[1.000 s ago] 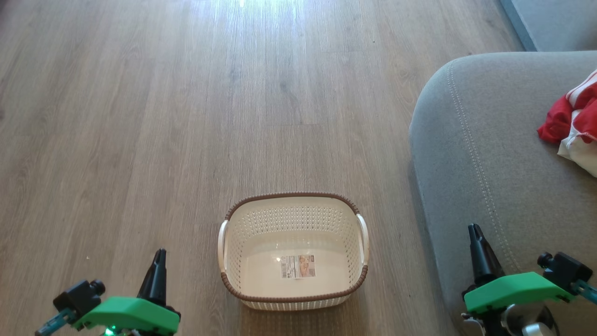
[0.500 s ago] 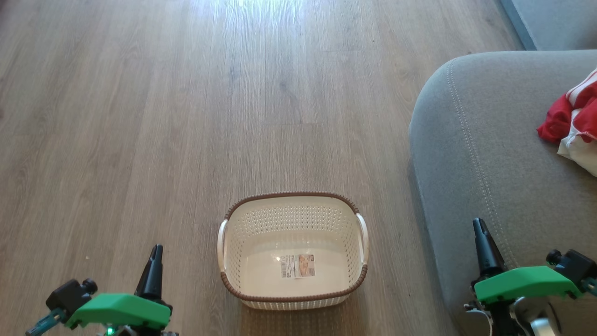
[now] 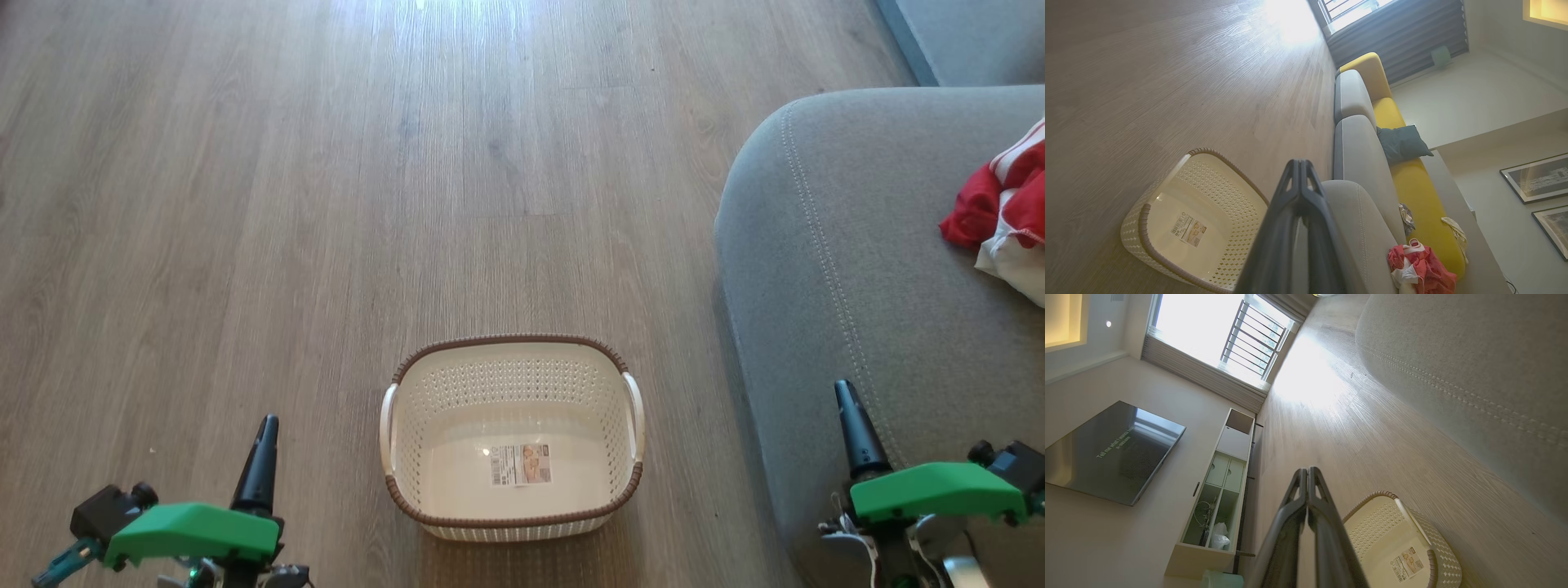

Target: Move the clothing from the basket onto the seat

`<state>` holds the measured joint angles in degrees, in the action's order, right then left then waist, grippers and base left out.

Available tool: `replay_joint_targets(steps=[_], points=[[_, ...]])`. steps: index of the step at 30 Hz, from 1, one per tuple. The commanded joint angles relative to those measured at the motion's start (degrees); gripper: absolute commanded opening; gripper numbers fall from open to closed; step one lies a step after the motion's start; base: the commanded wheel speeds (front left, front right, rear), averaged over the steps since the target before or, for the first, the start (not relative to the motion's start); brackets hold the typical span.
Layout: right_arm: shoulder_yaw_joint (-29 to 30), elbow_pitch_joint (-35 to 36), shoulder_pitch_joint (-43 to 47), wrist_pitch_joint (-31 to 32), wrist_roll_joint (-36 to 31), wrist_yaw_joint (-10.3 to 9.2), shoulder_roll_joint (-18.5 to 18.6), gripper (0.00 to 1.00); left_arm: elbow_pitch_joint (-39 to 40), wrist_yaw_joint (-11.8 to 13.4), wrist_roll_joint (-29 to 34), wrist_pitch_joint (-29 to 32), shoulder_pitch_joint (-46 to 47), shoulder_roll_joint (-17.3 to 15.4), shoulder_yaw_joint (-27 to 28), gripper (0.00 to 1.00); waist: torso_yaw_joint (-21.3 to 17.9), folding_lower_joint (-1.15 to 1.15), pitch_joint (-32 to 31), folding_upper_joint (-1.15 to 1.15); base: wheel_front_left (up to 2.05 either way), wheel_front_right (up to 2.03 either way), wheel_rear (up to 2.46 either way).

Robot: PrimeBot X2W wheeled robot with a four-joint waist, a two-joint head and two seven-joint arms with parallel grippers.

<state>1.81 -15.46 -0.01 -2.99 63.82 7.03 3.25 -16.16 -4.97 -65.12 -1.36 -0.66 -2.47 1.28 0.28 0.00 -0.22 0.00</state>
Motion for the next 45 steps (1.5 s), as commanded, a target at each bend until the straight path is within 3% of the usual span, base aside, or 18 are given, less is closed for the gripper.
replay_joint_targets(steps=[1,45], points=[[-0.43,1.72,-3.25,0.43,1.30,0.30,1.01,0.00,1.92,-0.67,-1.09,0.28,3.26,-0.30,1.52,0.00,0.00,0.00,0.00,0.00,0.00,0.00,0.00],[2.85,1.54,-5.90,7.78,28.59,0.46,0.88,0.00,2.08,-2.44,-25.96,7.53,6.70,-0.41,5.09,0.00,-0.27,0.00,0.38,0.00,0.00,0.00,0.00]])
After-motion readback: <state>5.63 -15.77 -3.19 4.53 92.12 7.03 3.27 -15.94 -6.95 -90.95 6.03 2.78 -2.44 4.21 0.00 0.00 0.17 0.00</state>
